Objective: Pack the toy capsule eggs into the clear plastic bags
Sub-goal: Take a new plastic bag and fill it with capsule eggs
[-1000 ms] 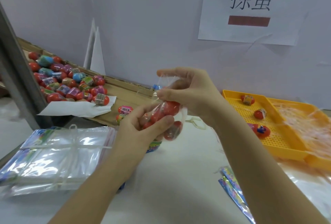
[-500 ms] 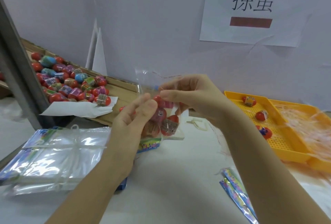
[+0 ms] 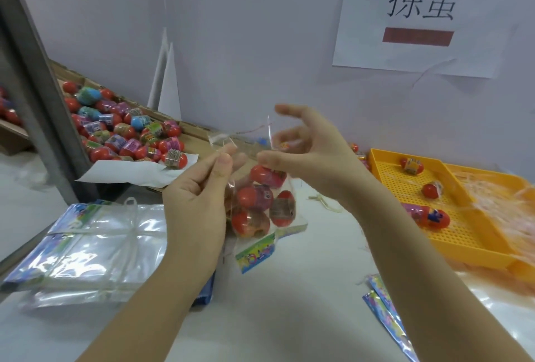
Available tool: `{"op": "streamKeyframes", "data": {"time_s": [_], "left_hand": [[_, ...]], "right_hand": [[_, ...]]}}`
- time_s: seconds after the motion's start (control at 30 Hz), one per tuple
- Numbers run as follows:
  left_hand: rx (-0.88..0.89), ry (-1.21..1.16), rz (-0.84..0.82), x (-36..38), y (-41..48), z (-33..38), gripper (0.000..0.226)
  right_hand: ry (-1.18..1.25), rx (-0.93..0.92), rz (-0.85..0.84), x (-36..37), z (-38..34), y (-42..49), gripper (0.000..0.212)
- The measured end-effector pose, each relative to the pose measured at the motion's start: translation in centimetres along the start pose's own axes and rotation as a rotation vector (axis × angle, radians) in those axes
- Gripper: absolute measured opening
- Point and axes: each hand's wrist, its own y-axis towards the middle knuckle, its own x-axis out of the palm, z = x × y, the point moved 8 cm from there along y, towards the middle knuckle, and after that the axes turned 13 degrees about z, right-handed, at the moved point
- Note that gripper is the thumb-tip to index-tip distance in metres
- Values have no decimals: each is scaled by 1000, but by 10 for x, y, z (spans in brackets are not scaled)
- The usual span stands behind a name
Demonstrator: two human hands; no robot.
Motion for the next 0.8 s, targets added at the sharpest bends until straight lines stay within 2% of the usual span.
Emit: {"op": "streamKeyframes", "data": {"time_s": [0.03,0.1,0.17,0.23,0.43,0.6,0.8], "left_hand": [[52,38,13,-1,-1,3,17],[160,105,14,-1,-4,11,18],[251,152,-5,1,-9,18,20],[328,205,-23,3,-14,23,21],[546,367,-77,8,-24,33,29],[656,518,-95,9,-23,35,31],[707,546,-102,11,-26,35,29]], "right_hand": [[-104,-131,114,-6,-9,-1,62],[-270,-471,254,-8,-38,-13,46],[-386,-689,221,4,-56,-26,21],[-501,-782,207,13,-61,-32,18],[-583,-824,197,15,-64,-35,20],[-552,-813,200,15,-62,-34,15],[-562,-818,213,13,-56,-30,7]]}}
